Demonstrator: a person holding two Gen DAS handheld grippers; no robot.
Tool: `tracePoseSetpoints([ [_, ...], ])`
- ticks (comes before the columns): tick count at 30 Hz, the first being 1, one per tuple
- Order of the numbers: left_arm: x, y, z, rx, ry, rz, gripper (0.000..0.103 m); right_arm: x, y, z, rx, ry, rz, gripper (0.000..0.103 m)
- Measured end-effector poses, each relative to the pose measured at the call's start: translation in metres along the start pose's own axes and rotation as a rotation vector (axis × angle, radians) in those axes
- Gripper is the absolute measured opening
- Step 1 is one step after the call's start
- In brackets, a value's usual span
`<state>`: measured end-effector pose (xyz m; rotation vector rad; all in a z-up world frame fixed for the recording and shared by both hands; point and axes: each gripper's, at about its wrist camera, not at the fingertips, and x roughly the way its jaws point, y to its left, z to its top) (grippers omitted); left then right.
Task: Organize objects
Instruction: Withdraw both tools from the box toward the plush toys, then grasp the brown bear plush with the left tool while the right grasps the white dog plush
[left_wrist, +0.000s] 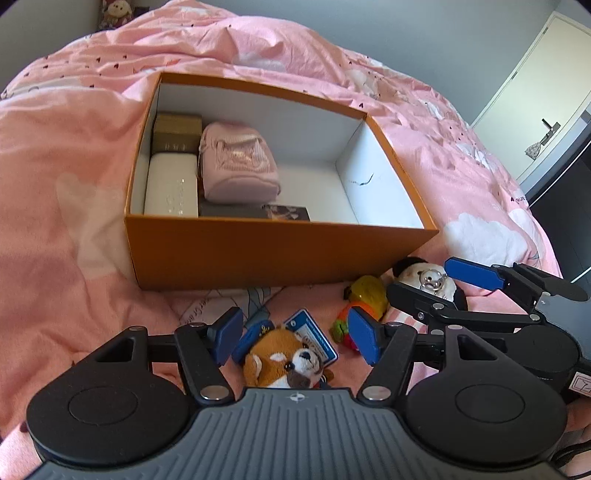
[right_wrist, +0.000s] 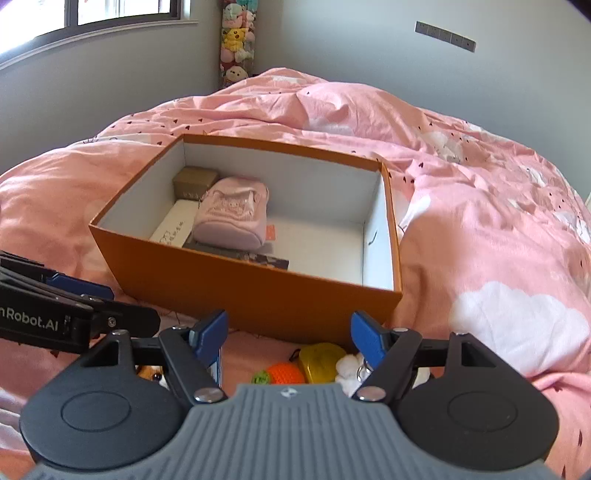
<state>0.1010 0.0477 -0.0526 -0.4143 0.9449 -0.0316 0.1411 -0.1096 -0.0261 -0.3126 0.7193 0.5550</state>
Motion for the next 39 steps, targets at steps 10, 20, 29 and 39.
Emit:
tracePoseSetpoints([
  [10,0.019,0.027,-0.022,-0.171,0.115,0.001,0.074,0.015,-0.005,-0.025,0.101,0.129,-0.006,0.075],
  [20,0.035,0.036,-0.036,-0.248,0.156,-0.067,0.075,0.031,-0.009,-0.043,0.168,0.229,0.014,0.074],
  [29,0.061,0.029,-0.046,-0.275,0.232,-0.073,0.072,0.039,-0.016,-0.047,0.207,0.264,0.030,0.074],
  [39,0.062,0.030,-0.050,-0.279,0.188,-0.061,0.049,0.024,-0.027,-0.044,0.253,0.206,-0.010,0.073],
])
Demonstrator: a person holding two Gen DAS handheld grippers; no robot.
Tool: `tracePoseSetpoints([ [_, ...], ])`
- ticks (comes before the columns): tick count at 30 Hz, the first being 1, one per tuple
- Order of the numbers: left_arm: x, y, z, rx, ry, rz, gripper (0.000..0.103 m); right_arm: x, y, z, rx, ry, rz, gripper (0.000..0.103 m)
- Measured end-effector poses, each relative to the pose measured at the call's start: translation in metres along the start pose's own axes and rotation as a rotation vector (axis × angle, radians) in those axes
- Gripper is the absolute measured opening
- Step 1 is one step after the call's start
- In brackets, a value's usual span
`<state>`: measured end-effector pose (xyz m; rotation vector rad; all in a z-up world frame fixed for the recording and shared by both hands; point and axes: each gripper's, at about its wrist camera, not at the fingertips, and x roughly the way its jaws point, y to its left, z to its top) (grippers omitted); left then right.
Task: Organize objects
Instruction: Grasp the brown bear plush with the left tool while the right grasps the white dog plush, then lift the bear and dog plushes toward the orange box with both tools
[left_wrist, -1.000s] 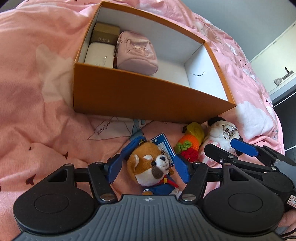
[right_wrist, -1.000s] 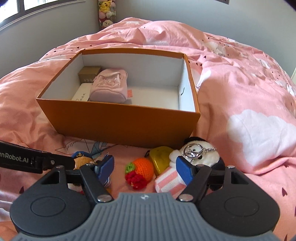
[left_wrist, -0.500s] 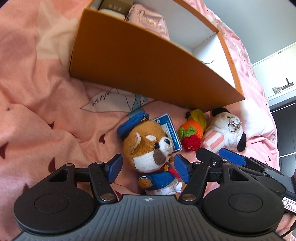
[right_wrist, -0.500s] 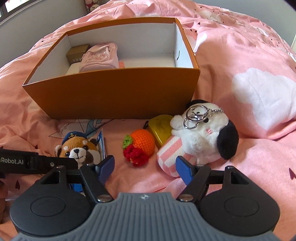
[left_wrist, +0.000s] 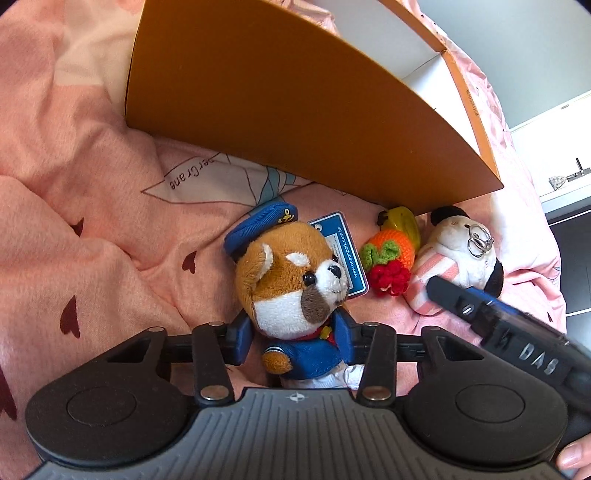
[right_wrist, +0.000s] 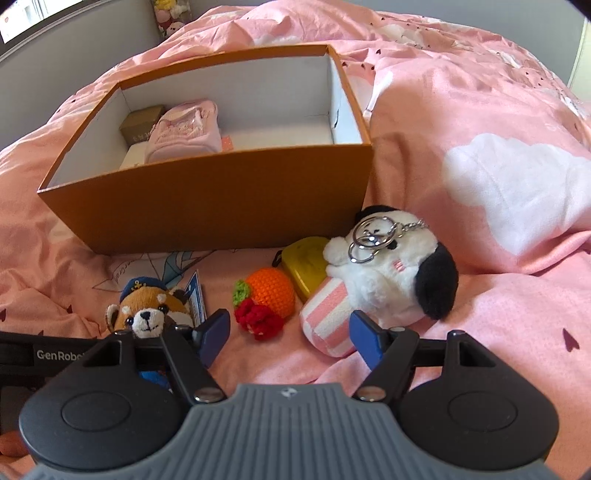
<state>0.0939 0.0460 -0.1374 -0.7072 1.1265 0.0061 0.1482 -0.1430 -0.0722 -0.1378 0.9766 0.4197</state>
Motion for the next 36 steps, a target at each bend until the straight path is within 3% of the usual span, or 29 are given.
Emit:
tracePoseSetpoints([
  [7,-0.017,-0.009,0.002,0.058,-0.069,0.014,0.048,-0.017,-0.031,0.005,0.145,-0.080,-0.107,0.072],
  [17,-0.046,-0.033,0.009,0.172,-0.184,0.039,0.048,0.014,-0.054,0.014,0.255,0.010,-0.144,0.072],
  [23,-0.050,-0.047,0.012,0.217,-0.204,0.044,0.048,0.037,-0.073,0.023,0.375,0.038,-0.109,0.075],
  [31,-0.051,-0.054,0.010,0.235,-0.201,0.048,0.048,0.060,-0.077,0.025,0.338,0.050,-0.127,0.075],
  [36,-0.060,-0.058,0.008,0.257,-0.225,0.043,0.048,0.054,-0.074,0.024,0.318,0.033,-0.124,0.068],
])
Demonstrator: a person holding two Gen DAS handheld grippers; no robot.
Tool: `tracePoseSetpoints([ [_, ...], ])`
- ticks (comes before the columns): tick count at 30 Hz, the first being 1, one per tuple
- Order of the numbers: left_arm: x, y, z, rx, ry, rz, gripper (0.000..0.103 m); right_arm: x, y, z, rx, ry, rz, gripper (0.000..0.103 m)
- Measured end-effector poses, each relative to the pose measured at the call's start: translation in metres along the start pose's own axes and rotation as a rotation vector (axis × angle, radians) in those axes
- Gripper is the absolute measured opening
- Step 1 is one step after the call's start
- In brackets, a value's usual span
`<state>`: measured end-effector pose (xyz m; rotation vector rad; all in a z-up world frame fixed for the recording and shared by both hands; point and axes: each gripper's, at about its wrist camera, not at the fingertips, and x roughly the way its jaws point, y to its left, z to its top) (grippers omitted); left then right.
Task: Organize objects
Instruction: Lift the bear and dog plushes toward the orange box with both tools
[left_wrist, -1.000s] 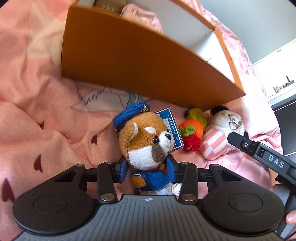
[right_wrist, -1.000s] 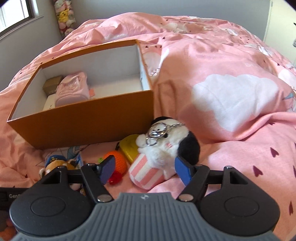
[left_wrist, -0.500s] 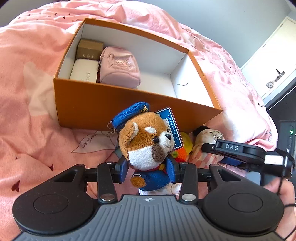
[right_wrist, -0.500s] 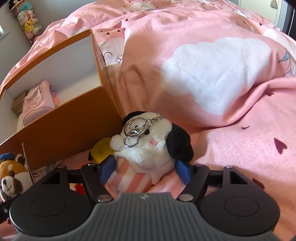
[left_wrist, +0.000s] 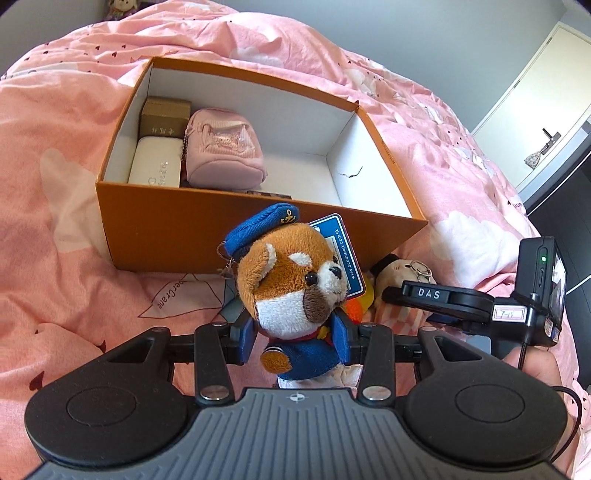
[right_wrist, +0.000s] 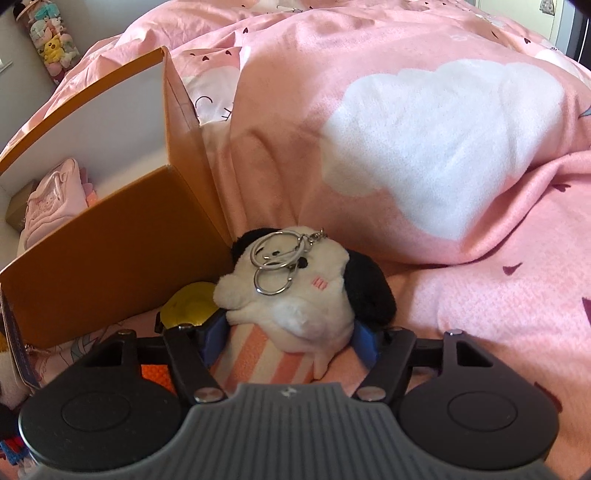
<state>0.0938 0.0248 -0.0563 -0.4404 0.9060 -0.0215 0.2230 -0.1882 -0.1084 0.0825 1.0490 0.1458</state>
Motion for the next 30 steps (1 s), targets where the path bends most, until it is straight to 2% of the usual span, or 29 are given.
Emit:
tracePoseSetpoints([
  [9,-0.015,-0.004,0.011,0.009,-0.029,-0.042,0.048,-0.046,-0.001,-0.005,-0.066,-0.107,0.030,0.066],
  [16,-0.026,-0.005,0.036,0.009,-0.049,-0.090,0.048,-0.093,0.000,0.010,-0.200,-0.208,0.069,0.067],
  [24,-0.036,0.001,0.087,0.026,-0.081,-0.111,0.048,-0.122,0.019,0.050,-0.341,-0.303,0.227,0.067],
  [30,-0.012,0.006,0.133,0.053,-0.051,-0.111,0.048,-0.116,0.052,0.082,-0.493,-0.328,0.300,0.067],
])
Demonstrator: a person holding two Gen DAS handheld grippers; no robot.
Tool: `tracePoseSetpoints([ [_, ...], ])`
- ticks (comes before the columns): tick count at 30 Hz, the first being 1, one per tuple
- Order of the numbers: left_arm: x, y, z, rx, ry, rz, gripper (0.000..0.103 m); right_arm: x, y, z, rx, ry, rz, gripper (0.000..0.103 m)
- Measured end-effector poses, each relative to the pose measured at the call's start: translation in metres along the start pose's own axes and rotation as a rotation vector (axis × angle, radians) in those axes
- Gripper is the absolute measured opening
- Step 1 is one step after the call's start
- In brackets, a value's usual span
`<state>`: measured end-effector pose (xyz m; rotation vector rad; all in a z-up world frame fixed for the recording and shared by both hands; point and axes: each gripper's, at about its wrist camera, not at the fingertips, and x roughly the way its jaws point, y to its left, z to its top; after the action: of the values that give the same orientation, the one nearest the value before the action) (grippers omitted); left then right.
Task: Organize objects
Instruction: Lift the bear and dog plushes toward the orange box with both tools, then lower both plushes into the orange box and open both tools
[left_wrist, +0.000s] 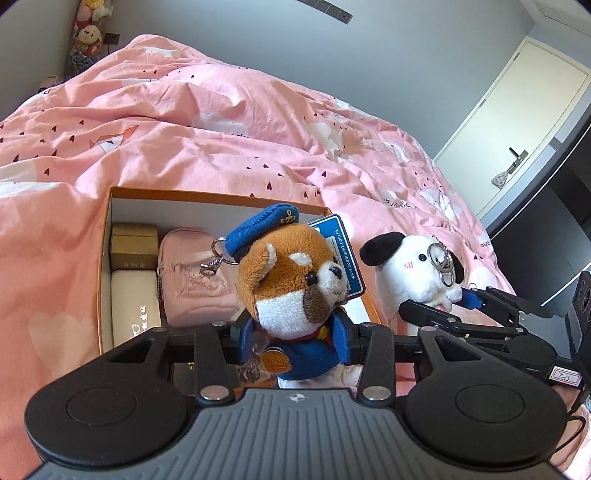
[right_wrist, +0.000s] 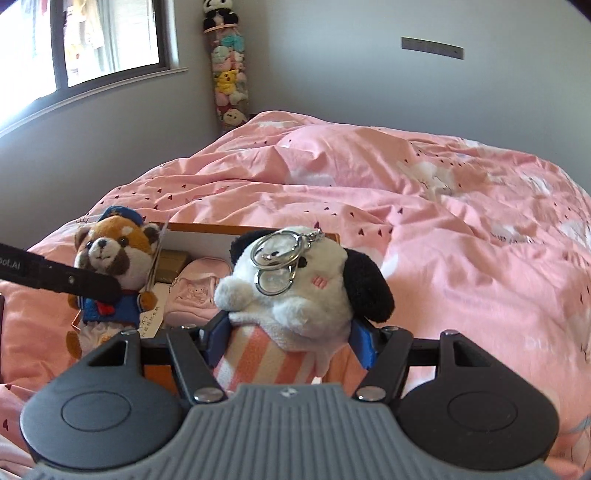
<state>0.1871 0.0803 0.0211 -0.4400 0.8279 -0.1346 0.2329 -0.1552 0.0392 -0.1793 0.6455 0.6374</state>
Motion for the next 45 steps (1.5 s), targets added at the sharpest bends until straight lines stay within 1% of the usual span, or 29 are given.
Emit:
tracePoseSetpoints([
  [4,0.030,0.003,0.019,0.036,0.039,0.018,0.048,0.033,0.002,0.020,-0.086,0.040,0.033,0.067],
  [7,0.057,0.006,0.028,0.059,0.087,0.014,0.048,0.056,0.004,0.027,-0.149,0.077,0.044,0.067],
  [9,0.073,0.008,0.032,0.083,0.105,0.026,0.048,0.071,0.004,0.029,-0.187,0.102,0.045,0.067],
  [13,0.100,0.010,0.040,0.117,0.149,0.052,0.048,0.102,0.004,0.032,-0.239,0.151,0.024,0.067],
  [21,0.140,0.015,0.050,0.109,0.213,0.065,0.047,0.151,0.011,0.036,-0.367,0.213,-0.012,0.068],
  [24,0.151,0.019,0.053,0.115,0.241,0.090,0.047,0.163,0.019,0.036,-0.439,0.222,-0.027,0.068],
  [27,0.160,0.022,0.054,0.117,0.258,0.106,0.047,0.181,0.027,0.033,-0.470,0.293,-0.016,0.069],
  [29,0.164,0.022,0.055,0.121,0.265,0.108,0.047,0.192,0.030,0.026,-0.501,0.318,-0.014,0.069],
  [32,0.176,0.021,0.053,0.140,0.288,0.130,0.048,0.205,0.036,0.018,-0.568,0.316,-0.035,0.070],
  [35,0.185,0.022,0.052,0.147,0.298,0.139,0.048,0.216,0.038,0.013,-0.598,0.322,-0.053,0.070],
  [38,0.193,0.023,0.050,0.157,0.303,0.140,0.050,0.225,0.041,0.007,-0.664,0.331,-0.070,0.071],
  [42,0.192,0.022,0.048,0.162,0.297,0.130,0.053,0.225,0.038,0.010,-0.677,0.346,-0.051,0.073],
  [43,0.190,0.022,0.047,0.167,0.296,0.127,0.056,0.223,0.039,0.011,-0.688,0.343,-0.047,0.073],
  [45,0.186,0.020,0.047,0.186,0.290,0.117,0.058,0.219,0.039,0.012,-0.712,0.336,-0.038,0.076],
])
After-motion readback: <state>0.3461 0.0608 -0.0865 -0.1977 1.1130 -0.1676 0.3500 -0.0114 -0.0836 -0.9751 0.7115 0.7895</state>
